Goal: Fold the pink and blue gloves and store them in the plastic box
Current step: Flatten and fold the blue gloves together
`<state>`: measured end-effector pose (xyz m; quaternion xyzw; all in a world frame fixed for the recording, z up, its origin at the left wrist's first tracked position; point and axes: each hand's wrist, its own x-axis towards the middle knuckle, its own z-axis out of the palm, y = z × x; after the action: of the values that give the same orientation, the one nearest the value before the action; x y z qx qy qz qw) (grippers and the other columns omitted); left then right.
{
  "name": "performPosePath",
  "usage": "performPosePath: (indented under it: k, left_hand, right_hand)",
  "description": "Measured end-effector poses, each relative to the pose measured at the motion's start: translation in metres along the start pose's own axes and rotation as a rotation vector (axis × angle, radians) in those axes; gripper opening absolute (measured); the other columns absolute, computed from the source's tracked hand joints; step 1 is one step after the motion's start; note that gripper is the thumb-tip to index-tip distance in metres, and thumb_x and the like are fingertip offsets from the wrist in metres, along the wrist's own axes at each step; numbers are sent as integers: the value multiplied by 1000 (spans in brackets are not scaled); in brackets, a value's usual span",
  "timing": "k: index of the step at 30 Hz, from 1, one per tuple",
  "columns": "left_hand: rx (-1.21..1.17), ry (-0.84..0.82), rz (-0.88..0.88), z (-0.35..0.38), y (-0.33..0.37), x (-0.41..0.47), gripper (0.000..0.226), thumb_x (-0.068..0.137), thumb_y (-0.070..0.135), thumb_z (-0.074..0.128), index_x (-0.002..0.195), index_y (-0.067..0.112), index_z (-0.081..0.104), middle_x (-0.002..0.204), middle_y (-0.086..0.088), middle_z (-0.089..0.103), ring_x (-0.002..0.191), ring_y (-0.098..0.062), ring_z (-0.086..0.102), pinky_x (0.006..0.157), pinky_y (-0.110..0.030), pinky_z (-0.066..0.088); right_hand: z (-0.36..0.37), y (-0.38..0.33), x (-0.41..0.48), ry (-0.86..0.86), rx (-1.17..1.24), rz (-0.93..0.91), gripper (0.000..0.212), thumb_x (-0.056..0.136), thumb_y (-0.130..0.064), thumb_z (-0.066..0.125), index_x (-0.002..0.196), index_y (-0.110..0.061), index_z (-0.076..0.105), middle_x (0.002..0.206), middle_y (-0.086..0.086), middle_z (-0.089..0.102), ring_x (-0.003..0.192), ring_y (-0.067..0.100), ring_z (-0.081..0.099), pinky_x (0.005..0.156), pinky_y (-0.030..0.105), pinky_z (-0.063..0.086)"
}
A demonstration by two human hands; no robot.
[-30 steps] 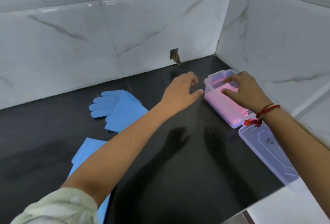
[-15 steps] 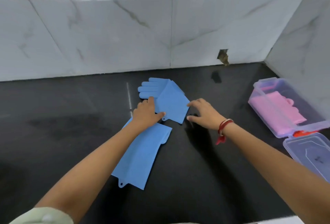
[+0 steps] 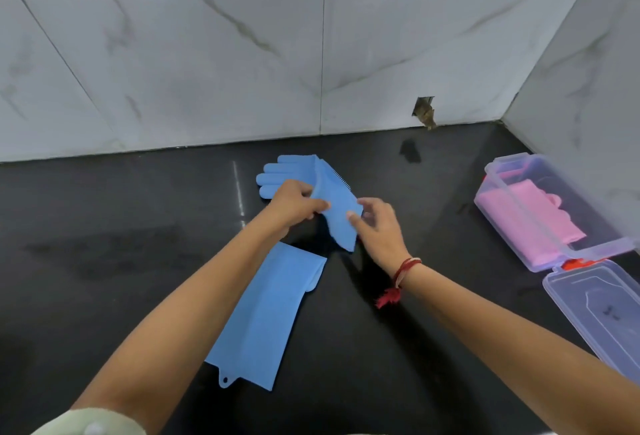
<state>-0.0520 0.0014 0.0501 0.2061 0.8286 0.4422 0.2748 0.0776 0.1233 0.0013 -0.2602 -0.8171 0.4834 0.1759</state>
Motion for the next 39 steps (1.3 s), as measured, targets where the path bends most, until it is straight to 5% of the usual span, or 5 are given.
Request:
performPosePath:
  k: [3, 7, 15, 21, 39]
  left_hand:
    - [-462, -189, -7, -4, 32, -19, 6, 85, 16, 69, 84, 12, 64, 65, 4, 56, 51, -1, 51, 52, -12, 44]
    - [-889, -314, 15, -6, 60, -41, 10, 88, 15, 64, 79, 17, 61, 73, 3, 60, 55, -2, 58, 63, -17, 51]
    - [-1098, -514, 83, 11, 57, -100, 4, 82, 11, 65, 79, 8, 63, 68, -2, 67, 53, -6, 63, 79, -28, 56]
    - [-1150, -468, 212, 6, 61, -89, 7, 84, 10, 64, 90, 7, 62, 70, -2, 68, 52, -5, 62, 67, -22, 56]
    - [-463, -509, -204, 103, -4, -120, 32, 82, 12, 73, 113, 11, 64, 98, -9, 73, 69, -11, 68, 80, -27, 57]
  right_hand:
    - [-7, 0, -6, 250, 500, 356, 28, 93, -42, 48, 83, -17, 56, 85, 5, 58, 80, 19, 56, 77, 35, 51]
    - [-27, -6, -29, -157, 1009, 770, 76, 88, -68, 30, 95, 0, 63, 87, 14, 67, 80, 24, 64, 67, 33, 56]
    - [-20, -29, -40, -516, 1524, 563, 88, 84, -73, 35, 132, -1, 50, 133, 20, 52, 121, 29, 52, 108, 36, 40]
    - [-52, -83, 9, -319, 1270, 351, 29, 91, -18, 53, 120, -15, 49, 110, 14, 58, 81, 25, 67, 65, 36, 59]
    - [-104, 30, -30, -180, 490, 476, 79, 83, 0, 60, 143, -30, 20, 126, 6, 47, 106, 28, 57, 84, 39, 53]
